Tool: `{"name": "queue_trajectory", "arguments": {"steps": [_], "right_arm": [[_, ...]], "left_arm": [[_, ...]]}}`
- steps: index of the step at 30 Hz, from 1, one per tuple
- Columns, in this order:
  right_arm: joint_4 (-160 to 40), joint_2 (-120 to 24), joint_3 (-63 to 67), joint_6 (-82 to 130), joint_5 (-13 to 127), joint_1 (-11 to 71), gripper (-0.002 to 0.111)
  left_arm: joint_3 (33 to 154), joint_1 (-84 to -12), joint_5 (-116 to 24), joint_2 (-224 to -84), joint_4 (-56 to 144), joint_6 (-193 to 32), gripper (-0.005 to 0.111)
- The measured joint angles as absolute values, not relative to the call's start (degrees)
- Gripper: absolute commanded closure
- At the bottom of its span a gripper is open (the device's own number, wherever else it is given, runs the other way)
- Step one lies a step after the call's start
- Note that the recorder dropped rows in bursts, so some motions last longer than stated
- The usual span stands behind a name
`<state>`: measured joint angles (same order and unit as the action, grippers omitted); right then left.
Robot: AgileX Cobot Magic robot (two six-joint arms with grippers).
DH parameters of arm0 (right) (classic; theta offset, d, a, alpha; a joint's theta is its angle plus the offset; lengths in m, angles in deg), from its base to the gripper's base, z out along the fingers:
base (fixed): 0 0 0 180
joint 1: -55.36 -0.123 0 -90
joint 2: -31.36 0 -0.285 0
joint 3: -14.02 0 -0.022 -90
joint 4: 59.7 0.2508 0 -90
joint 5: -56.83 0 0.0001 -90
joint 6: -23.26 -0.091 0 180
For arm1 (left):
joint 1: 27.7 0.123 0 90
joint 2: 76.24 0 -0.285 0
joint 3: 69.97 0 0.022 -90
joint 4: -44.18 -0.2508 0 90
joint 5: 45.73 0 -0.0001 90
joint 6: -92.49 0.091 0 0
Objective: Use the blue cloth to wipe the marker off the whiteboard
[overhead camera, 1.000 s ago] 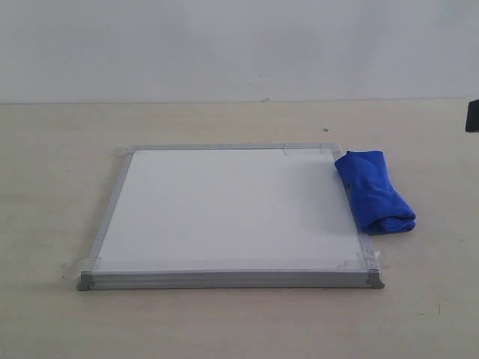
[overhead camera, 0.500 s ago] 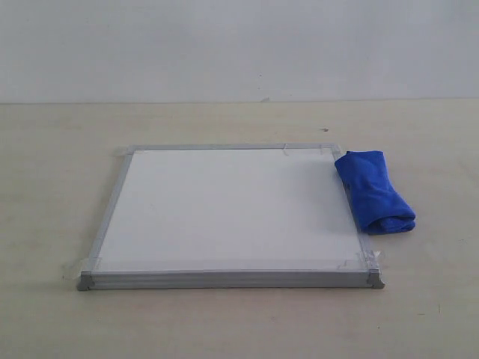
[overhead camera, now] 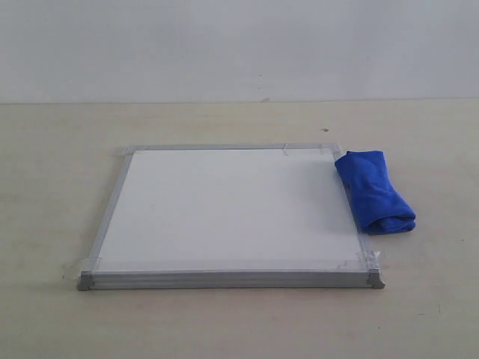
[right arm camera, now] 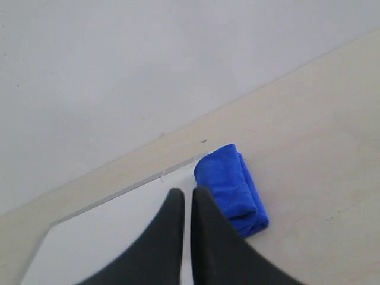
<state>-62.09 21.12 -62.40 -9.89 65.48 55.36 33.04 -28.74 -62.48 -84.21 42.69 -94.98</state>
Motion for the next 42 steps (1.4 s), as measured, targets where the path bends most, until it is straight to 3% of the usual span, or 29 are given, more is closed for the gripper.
{"name": "queue_trajectory", "arguments": {"steps": [42], "right_arm": [[-62.1,23.3,-63.0,15.7,76.7,56.6,0.108]], "left_arm": [[33.0,-28.7,-62.5,-84.2,42.7,-95.0,0.102]]}}
